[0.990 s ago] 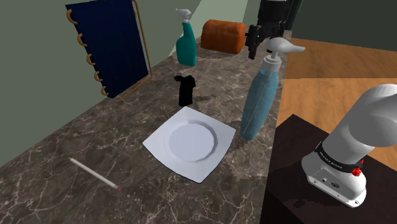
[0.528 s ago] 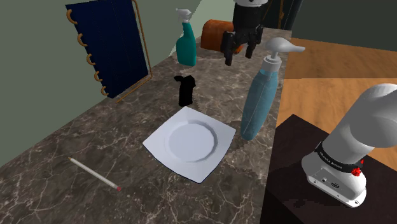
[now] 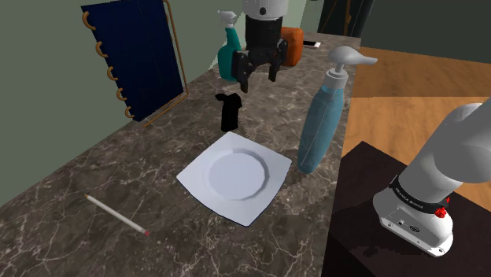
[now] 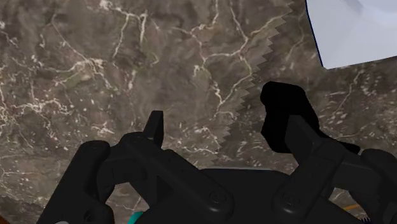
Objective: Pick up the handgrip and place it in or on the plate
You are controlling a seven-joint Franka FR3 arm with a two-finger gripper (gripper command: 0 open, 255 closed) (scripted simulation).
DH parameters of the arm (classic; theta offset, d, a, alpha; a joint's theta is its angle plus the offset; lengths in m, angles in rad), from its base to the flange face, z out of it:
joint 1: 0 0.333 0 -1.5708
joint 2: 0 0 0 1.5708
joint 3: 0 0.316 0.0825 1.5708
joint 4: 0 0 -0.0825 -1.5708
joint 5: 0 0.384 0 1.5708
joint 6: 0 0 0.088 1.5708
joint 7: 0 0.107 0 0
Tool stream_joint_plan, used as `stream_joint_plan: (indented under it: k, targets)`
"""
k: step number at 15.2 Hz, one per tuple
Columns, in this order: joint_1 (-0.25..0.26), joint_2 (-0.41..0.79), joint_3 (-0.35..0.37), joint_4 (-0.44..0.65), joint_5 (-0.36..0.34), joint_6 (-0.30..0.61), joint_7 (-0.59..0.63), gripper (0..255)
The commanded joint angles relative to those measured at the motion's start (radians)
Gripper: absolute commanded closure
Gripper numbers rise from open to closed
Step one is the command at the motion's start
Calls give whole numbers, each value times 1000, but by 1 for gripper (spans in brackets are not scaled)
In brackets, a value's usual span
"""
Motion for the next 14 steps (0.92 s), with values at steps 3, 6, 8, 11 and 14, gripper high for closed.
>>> stream_joint_plan:
  k: [3, 6, 8, 11, 14]
  targets:
    - [19, 138, 75, 134, -82, 0, 108, 0]
    - [27, 172, 88, 139, -107, 26, 133, 0]
    - [26, 176, 88, 115, -109, 52, 135, 0]
    - [25, 183, 88, 82, -114, 91, 139, 0]
    - [24, 184, 89, 76, -115, 99, 139, 0]
